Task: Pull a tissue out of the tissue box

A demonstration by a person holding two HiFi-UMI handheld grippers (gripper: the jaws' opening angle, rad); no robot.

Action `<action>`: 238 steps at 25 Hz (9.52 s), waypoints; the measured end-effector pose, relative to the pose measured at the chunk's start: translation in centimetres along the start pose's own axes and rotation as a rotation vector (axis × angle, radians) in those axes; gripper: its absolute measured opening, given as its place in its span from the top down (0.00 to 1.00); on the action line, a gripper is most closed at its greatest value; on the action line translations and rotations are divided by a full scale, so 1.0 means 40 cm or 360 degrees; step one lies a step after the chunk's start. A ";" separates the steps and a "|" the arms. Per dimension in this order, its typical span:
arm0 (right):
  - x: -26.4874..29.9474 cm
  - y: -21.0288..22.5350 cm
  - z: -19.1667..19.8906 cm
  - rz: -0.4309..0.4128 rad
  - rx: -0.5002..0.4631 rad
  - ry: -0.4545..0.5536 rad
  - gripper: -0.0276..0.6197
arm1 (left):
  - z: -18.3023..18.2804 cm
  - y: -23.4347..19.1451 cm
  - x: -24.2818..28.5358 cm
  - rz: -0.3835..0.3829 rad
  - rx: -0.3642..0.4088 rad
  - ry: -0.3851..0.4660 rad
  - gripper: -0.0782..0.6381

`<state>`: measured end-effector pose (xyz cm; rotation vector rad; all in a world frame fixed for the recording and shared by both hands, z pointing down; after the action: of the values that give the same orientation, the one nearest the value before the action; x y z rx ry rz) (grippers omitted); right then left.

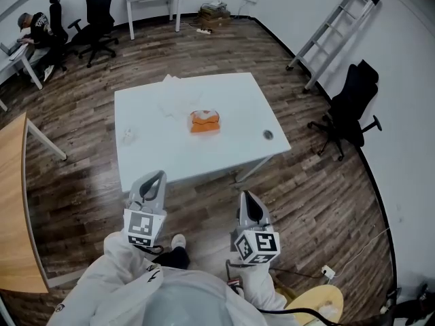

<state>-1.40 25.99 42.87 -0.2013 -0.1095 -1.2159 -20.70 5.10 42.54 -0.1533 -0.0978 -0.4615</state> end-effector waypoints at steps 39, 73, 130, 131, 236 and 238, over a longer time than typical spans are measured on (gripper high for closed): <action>0.223 0.065 -0.062 0.0137 -0.0035 0.0033 0.95 | -0.025 -0.139 0.217 0.0064 -0.0005 -0.0034 0.89; 0.577 0.306 -0.042 -0.0196 0.0075 -0.0048 0.95 | -0.043 -0.148 0.522 -0.0227 -0.0012 -0.0182 0.89; 0.890 0.355 -0.066 -0.0713 0.0002 -0.0119 0.95 | -0.039 -0.168 0.634 -0.0571 -0.0085 -0.0222 0.89; 0.893 0.354 -0.069 -0.0709 -0.0002 -0.0116 0.95 | -0.041 -0.171 0.638 -0.0562 -0.0086 -0.0219 0.89; 0.992 0.040 0.185 -0.1691 -0.1111 -0.0865 0.70 | 0.014 -0.208 0.645 -0.0582 -0.0311 -0.0230 0.89; 0.992 0.042 0.194 -0.1689 -0.1119 -0.0885 0.70 | 0.015 -0.206 0.643 -0.0582 -0.0315 -0.0233 0.89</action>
<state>14.05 -8.26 57.87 -1.2122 -0.2908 -2.1958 -1.54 -13.29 47.48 -0.3672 -0.2261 -0.8252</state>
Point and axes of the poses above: the fingertips, and each gripper's own axes: x forward along the fingers, y to its right, z out of its underside, the point moved 8 cm from there along -x, backward along the fingers, and after that the axes turned 15 degrees about -x, right-handed, at the moved point
